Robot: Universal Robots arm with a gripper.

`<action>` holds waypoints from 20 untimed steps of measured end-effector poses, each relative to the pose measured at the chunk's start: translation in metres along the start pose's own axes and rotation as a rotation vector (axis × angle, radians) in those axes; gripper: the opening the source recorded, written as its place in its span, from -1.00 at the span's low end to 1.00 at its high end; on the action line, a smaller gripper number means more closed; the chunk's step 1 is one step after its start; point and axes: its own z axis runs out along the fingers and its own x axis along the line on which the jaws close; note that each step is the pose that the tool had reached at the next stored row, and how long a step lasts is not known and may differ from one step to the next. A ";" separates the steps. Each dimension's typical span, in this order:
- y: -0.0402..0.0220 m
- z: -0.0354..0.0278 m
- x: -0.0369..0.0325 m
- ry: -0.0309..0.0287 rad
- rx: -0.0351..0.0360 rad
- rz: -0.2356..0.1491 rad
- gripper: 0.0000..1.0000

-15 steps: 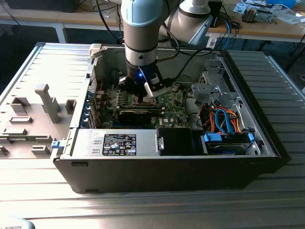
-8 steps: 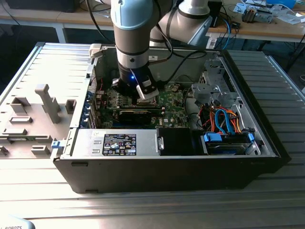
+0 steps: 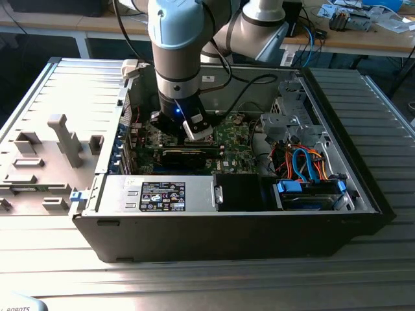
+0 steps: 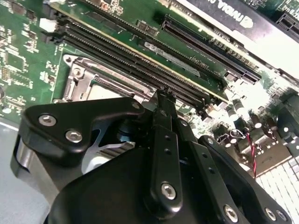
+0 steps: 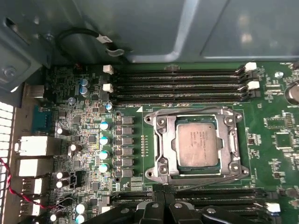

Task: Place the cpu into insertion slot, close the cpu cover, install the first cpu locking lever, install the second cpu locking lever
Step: 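Install the second cpu locking lever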

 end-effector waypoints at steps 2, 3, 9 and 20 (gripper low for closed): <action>-0.0011 0.0062 0.0043 0.0010 -0.0001 -0.005 -0.79; -0.0012 0.0079 0.0047 0.0015 -0.0002 -0.008 -0.79; 0.0011 0.0109 0.0049 0.0043 -0.0047 -0.023 -0.79; 0.0073 0.0139 0.0051 0.0110 -0.0081 -0.066 -0.79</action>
